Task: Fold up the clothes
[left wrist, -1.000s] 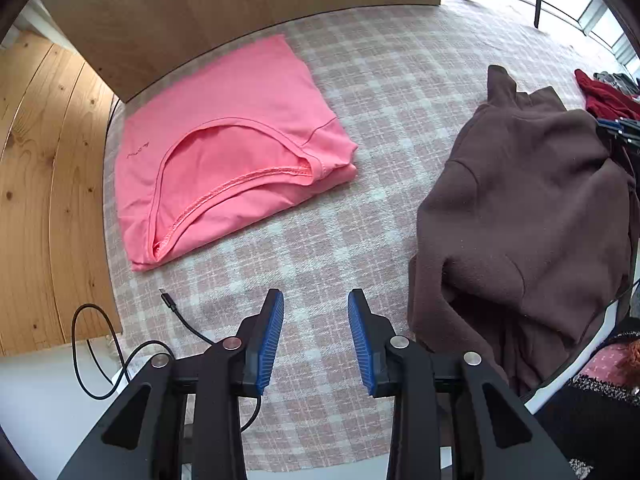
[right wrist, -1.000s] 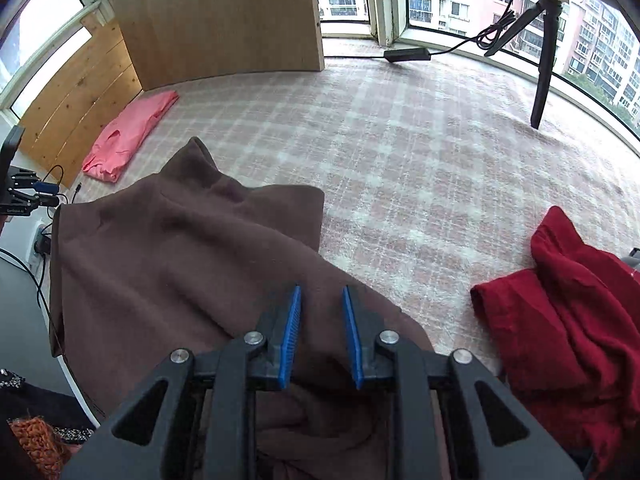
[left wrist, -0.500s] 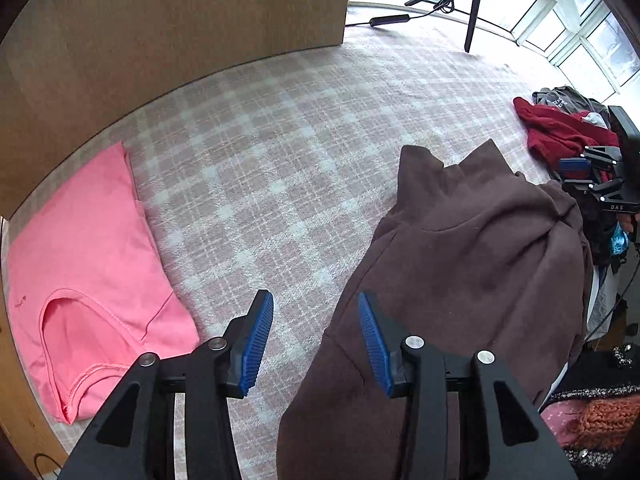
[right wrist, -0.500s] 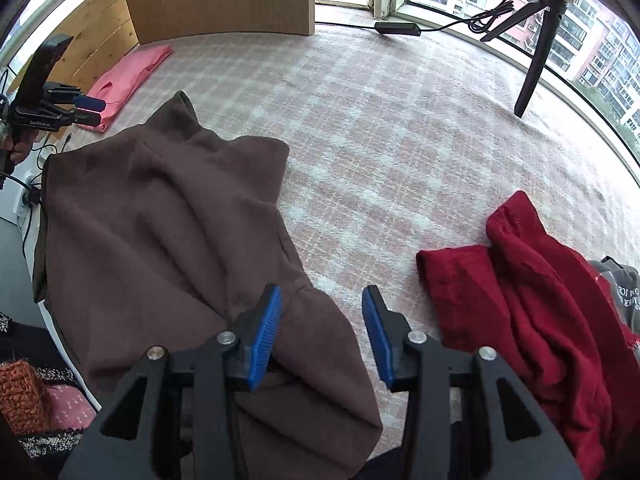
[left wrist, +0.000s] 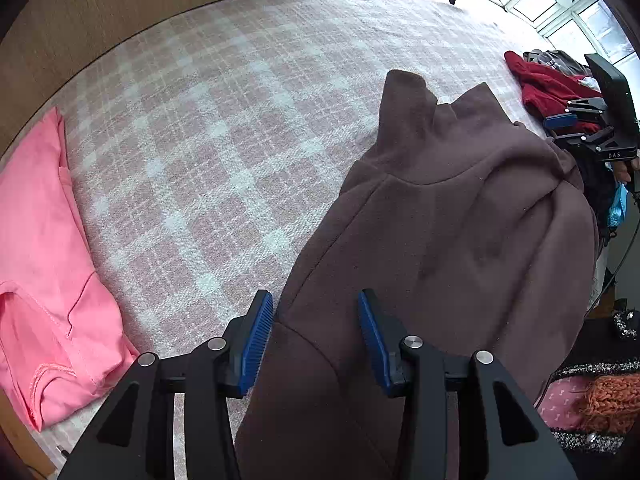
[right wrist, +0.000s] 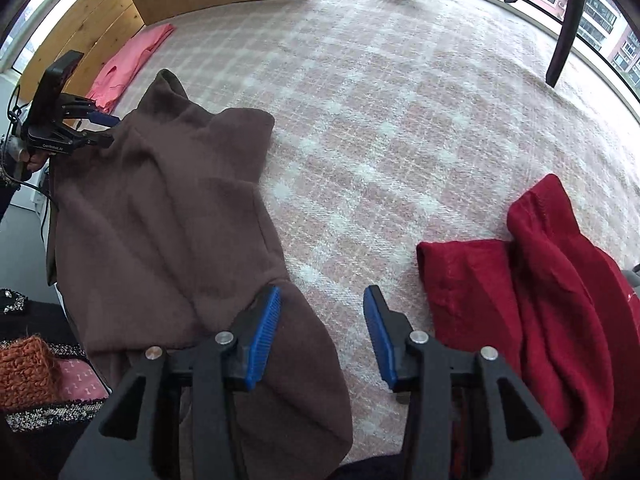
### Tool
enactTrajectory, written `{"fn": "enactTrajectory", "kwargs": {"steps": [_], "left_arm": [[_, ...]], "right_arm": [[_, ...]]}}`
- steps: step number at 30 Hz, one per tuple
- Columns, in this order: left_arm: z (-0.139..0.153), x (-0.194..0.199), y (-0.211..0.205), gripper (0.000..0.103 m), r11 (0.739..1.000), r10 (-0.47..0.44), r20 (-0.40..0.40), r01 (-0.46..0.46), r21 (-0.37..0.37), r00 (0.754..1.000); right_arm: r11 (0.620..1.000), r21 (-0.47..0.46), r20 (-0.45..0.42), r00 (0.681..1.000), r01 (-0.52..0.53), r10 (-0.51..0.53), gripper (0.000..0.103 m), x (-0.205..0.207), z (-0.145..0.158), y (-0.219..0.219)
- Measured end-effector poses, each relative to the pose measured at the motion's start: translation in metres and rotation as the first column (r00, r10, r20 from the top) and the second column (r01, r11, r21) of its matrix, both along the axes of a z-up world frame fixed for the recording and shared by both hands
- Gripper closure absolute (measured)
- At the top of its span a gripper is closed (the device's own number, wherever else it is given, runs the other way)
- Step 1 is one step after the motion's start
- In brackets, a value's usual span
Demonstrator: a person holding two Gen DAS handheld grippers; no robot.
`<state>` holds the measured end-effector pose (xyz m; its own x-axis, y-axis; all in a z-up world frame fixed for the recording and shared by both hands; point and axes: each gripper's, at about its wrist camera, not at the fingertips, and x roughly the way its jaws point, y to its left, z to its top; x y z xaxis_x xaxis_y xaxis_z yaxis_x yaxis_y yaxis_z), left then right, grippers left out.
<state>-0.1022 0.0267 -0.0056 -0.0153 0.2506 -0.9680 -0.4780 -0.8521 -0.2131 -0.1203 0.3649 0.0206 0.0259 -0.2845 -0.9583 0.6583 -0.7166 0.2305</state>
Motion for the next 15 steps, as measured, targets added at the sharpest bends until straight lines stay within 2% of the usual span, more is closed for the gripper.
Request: {"fn": "enactTrajectory", "kwargs": {"steps": [2, 4, 8, 10, 13, 15], "left_arm": [[0.000, 0.002, 0.002, 0.069, 1.000, -0.004, -0.013, 0.004, -0.003, 1.000], [-0.001, 0.003, 0.003, 0.082, 1.000, -0.010, -0.016, 0.010, -0.007, 1.000], [-0.002, 0.004, 0.005, 0.086, 1.000, -0.007, -0.022, 0.007, -0.010, 1.000], [-0.001, 0.006, 0.005, 0.090, 1.000, -0.003, -0.031, 0.003, -0.005, 1.000], [0.005, 0.011, 0.007, 0.096, 1.000, 0.003, -0.072, -0.004, -0.005, 0.997], [0.011, 0.017, 0.008, 0.097, 1.000, 0.008, -0.108, -0.009, -0.010, 0.994]], "right_arm": [[0.999, -0.037, 0.018, 1.000, -0.008, 0.009, 0.060, 0.003, 0.001, -0.003], [0.996, -0.083, 0.048, 0.999, -0.013, 0.017, 0.060, 0.001, 0.002, -0.008], [0.997, -0.029, 0.082, 0.994, -0.066, 0.069, 0.060, 0.002, -0.013, -0.021], [0.994, -0.040, 0.116, 0.988, -0.099, 0.104, 0.061, 0.009, -0.018, -0.027], [0.993, -0.042, 0.084, 0.990, -0.107, 0.110, 0.090, 0.017, -0.016, -0.031], [0.995, -0.040, 0.035, 0.995, -0.090, 0.091, 0.093, 0.022, -0.007, -0.027]]}}
